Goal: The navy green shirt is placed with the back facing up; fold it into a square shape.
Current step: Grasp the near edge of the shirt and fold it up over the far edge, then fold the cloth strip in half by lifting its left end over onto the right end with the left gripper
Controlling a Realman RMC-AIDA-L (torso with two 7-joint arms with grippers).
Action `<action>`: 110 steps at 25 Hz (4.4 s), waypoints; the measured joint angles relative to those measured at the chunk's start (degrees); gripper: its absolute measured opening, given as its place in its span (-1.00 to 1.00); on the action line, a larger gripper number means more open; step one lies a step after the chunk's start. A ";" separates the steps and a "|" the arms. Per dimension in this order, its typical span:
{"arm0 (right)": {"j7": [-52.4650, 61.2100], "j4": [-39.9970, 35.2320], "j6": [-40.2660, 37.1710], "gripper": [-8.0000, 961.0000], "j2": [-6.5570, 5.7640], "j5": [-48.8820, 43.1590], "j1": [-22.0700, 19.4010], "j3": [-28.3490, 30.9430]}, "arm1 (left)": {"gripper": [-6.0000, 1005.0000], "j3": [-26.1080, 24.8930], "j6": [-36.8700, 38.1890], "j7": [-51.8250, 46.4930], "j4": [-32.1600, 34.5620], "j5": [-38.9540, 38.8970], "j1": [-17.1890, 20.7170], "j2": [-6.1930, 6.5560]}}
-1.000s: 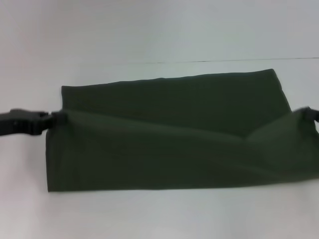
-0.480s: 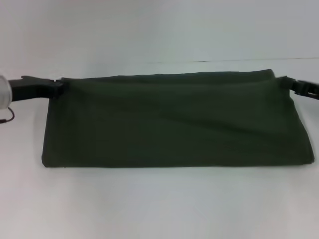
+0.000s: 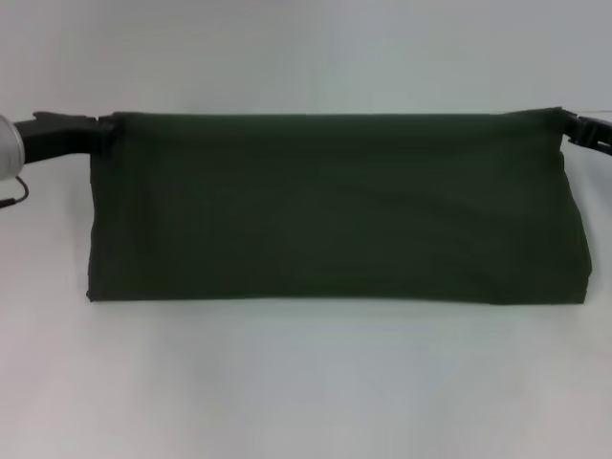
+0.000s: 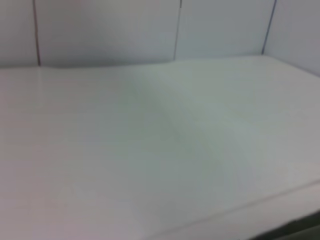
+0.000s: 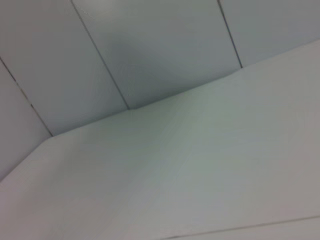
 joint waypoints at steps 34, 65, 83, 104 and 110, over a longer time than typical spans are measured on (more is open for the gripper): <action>-7.51 3.76 11.16 -0.89 1.60 1.70 4.05 -0.88 | -0.90 0.89 -10.77 6.72 -5.12 -5.75 -1.83 -1.68; 12.74 -7.72 -15.25 0.65 -1.77 3.48 -8.55 -13.00 | 0.45 2.36 21.01 -2.42 11.37 -14.66 12.32 -7.10; 24.10 -9.88 -25.75 0.65 -5.37 -5.60 -12.55 -13.44 | 0.44 1.74 25.50 -8.47 12.04 -14.15 17.19 -7.55; 30.31 -6.94 -15.97 0.36 -4.96 -12.42 -9.20 -14.20 | 0.44 1.66 20.23 -8.03 12.90 -9.03 17.75 -7.28; 30.05 -4.20 -12.70 0.28 -4.36 -12.46 -7.91 -15.68 | 0.44 1.66 19.90 -8.02 12.90 -9.08 17.62 -7.28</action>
